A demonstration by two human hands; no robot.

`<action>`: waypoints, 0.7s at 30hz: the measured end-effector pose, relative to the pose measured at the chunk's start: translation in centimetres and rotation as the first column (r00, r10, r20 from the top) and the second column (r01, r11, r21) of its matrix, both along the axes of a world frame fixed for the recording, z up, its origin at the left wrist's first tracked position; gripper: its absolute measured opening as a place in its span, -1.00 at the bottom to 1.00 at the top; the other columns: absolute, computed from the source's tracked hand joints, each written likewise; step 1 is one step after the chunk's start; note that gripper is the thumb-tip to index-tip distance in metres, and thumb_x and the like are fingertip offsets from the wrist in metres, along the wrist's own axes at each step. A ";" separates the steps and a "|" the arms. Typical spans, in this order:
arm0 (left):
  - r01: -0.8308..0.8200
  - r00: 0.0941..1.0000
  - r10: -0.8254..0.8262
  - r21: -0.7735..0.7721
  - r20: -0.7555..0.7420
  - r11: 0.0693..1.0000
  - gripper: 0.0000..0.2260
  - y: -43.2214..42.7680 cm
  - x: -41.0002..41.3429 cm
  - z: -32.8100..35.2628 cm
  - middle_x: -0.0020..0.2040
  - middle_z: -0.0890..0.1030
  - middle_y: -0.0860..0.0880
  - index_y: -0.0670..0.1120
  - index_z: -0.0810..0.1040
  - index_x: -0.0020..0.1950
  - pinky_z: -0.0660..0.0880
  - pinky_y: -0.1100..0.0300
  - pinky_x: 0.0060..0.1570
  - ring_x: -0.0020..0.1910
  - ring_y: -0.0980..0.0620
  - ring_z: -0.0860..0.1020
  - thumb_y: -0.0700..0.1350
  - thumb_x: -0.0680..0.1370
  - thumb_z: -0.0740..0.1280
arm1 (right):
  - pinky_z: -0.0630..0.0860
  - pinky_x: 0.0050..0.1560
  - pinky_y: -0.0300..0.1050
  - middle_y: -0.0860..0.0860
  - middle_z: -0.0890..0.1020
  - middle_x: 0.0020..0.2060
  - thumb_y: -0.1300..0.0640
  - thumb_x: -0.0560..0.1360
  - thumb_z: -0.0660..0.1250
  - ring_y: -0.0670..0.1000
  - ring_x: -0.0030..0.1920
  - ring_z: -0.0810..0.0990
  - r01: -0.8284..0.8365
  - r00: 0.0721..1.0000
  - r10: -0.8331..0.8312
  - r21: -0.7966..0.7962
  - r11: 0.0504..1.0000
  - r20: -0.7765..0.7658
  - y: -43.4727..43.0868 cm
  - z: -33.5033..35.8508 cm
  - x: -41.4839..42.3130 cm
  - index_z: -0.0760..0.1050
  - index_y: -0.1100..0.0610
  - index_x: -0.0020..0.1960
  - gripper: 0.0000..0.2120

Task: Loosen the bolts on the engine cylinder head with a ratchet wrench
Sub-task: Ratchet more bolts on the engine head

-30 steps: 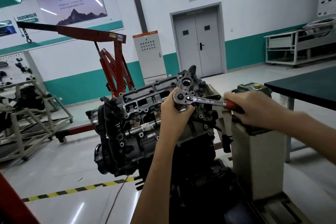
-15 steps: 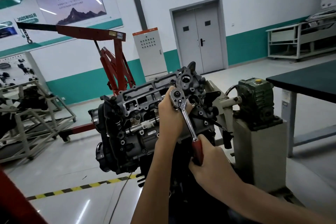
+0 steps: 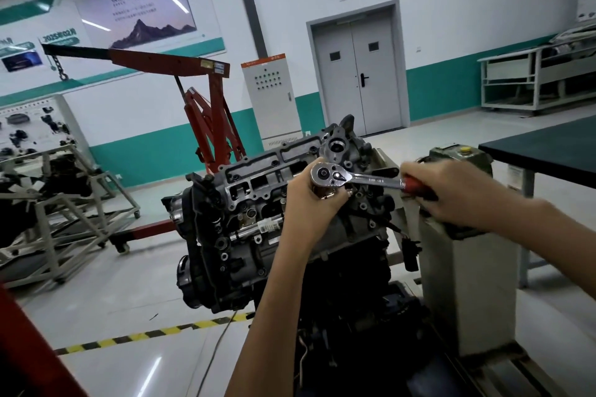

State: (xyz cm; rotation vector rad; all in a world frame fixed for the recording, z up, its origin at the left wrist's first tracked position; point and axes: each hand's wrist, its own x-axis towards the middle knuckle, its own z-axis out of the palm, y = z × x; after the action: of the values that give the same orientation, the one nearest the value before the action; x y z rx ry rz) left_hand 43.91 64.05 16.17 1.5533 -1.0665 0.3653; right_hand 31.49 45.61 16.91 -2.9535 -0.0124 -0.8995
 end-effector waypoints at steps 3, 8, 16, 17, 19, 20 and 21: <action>-0.042 0.997 0.046 -0.066 0.068 0.997 -0.82 -0.5 -0.3 -0.4 -0.32 0.53 0.03 -0.14 0.47 -0.20 0.43 0.20 -0.27 -0.34 0.09 0.46 -0.35 0.37 0.42 | 0.47 -0.36 -0.31 -0.08 0.51 -0.36 0.30 0.37 0.36 -0.17 -0.42 0.50 -0.071 0.997 0.078 0.307 0.949 -0.010 3.9 -4.5 -1.1 0.38 0.03 0.00 -0.70; -0.054 0.998 0.053 -0.134 -0.015 0.990 -0.70 -1.7 -1.3 -0.4 -0.40 0.38 0.06 -0.12 0.34 -0.30 0.28 0.42 -0.37 -0.44 0.21 0.30 -0.46 0.38 0.35 | 0.31 -0.49 -0.52 -0.11 0.46 -0.46 0.35 0.32 0.38 -0.29 -0.43 0.51 -0.141 0.988 0.046 0.739 0.659 0.147 13.3 -8.8 -0.5 0.31 -0.01 -0.11 -0.64; -0.080 0.997 0.078 -0.075 -0.031 0.994 -0.65 -1.0 -0.2 0.0 -0.46 0.35 0.14 -0.05 0.30 -0.39 0.26 0.28 -0.40 -0.44 0.20 0.27 -0.44 0.37 0.32 | 0.48 -0.33 -0.27 -0.06 0.50 -0.37 0.29 0.36 0.35 -0.12 -0.41 0.49 -0.023 0.999 0.035 0.329 0.944 -0.030 5.7 -5.3 -1.5 0.41 0.13 0.06 -0.69; -0.070 0.997 0.068 -0.075 -0.029 0.995 -0.67 -1.0 -0.2 0.0 -0.45 0.39 0.14 -0.06 0.34 -0.39 0.28 0.28 -0.39 -0.42 0.18 0.30 -0.43 0.37 0.35 | 0.51 -0.35 -0.24 -0.05 0.52 -0.35 0.29 0.37 0.35 -0.10 -0.40 0.51 0.002 0.999 0.005 0.183 0.983 -0.038 3.7 -3.9 -1.6 0.43 0.15 0.09 -0.69; -0.030 0.999 0.027 -0.054 -0.042 0.998 -0.75 -0.8 0.0 0.0 -0.42 0.47 0.06 -0.12 0.42 -0.36 0.34 0.26 -0.36 -0.40 0.12 0.38 -0.40 0.37 0.40 | 0.40 -0.39 -0.36 -0.10 0.50 -0.38 0.28 0.38 0.36 -0.19 -0.41 0.48 0.001 1.000 -0.001 -0.020 1.000 -0.022 0.8 -0.7 -1.2 0.47 0.14 0.03 -0.76; -0.015 0.999 0.014 -0.029 -0.050 0.999 -0.76 -0.6 0.2 0.1 -0.42 0.50 0.08 -0.11 0.45 -0.34 0.35 0.29 -0.35 -0.40 0.14 0.40 -0.39 0.37 0.41 | 0.28 -0.38 -0.43 -0.14 0.46 -0.41 0.26 0.38 0.36 -0.26 -0.42 0.42 -0.008 1.000 0.007 -0.075 0.997 -0.020 0.1 0.7 -0.9 0.47 0.11 -0.03 -0.81; -0.004 0.998 0.005 0.003 -0.055 1.000 -0.74 -0.4 0.3 0.3 -0.43 0.51 0.14 -0.06 0.47 -0.33 0.35 0.35 -0.35 -0.42 0.18 0.41 -0.39 0.37 0.41 | 0.19 -0.39 -0.42 -0.17 0.41 -0.43 0.23 0.39 0.35 -0.30 -0.42 0.35 -0.009 1.000 0.007 -0.109 0.994 -0.013 -0.4 1.8 -0.5 0.45 0.09 -0.07 -0.85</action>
State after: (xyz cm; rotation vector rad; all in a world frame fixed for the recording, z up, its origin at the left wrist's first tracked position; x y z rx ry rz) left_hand 44.18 63.61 16.48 1.5599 -1.0213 0.3224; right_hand 30.99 45.24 18.71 -3.0571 -0.0754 -0.9077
